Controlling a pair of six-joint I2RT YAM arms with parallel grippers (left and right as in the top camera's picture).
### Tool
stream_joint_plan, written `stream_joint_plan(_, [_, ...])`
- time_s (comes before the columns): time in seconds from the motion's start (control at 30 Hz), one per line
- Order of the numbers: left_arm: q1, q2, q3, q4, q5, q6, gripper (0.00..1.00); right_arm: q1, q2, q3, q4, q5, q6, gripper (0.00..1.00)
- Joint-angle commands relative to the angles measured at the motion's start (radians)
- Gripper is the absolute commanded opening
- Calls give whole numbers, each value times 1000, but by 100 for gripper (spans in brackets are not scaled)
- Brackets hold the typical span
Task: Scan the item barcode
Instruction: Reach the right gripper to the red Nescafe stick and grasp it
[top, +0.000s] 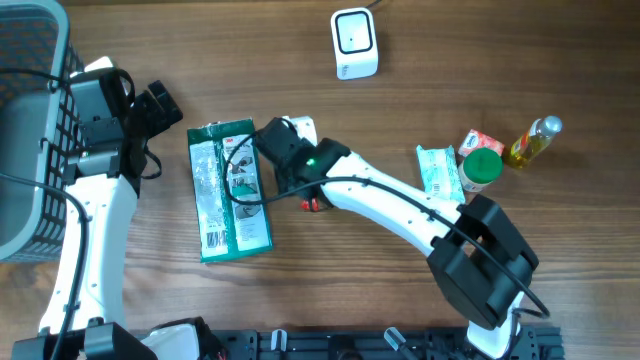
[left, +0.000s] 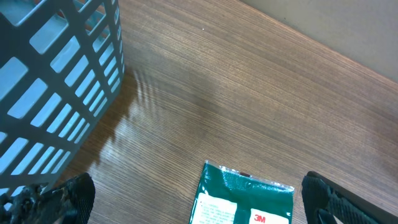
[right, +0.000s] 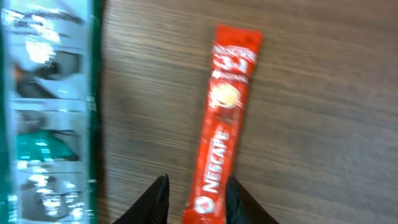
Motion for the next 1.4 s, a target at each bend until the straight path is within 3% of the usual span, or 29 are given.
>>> stream_joint_plan(0.0, [3, -9, 11, 3, -6, 8, 100, 3, 2, -58, 7, 44, 93, 30])
stream_joint_plan(0.27, [3, -9, 11, 3, -6, 8, 100, 4, 22, -156, 145, 10, 113, 29])
stream_joint_plan(0.7, [3, -9, 11, 3, -6, 8, 100, 4, 86, -156, 139, -25, 165, 25])
stream_joint_plan(0.83, [3, -9, 11, 3, -6, 9, 100, 4, 86, -156, 121, -25, 225, 16])
stream_joint_plan(0.97, [3, -9, 11, 3, -6, 8, 100, -5, 79, -150, 118, -31, 238, 19])
stream_joint_plan(1.07, [3, -9, 11, 3, -6, 8, 100, -48, 39, -147, 116, -122, 235, 16])
stream_joint_plan(1.1, [3, -9, 11, 3, -6, 9, 100, -77, 34, -148, 116, -205, 236, 4])
stream_joint_plan(1.23, [3, -9, 11, 3, -6, 9, 100, -124, 34, -159, 114, -292, 228, 4])
stream_joint_plan(1.37, [3, -9, 11, 3, -6, 8, 100, -179, 7, -159, 144, -470, 72, 4])
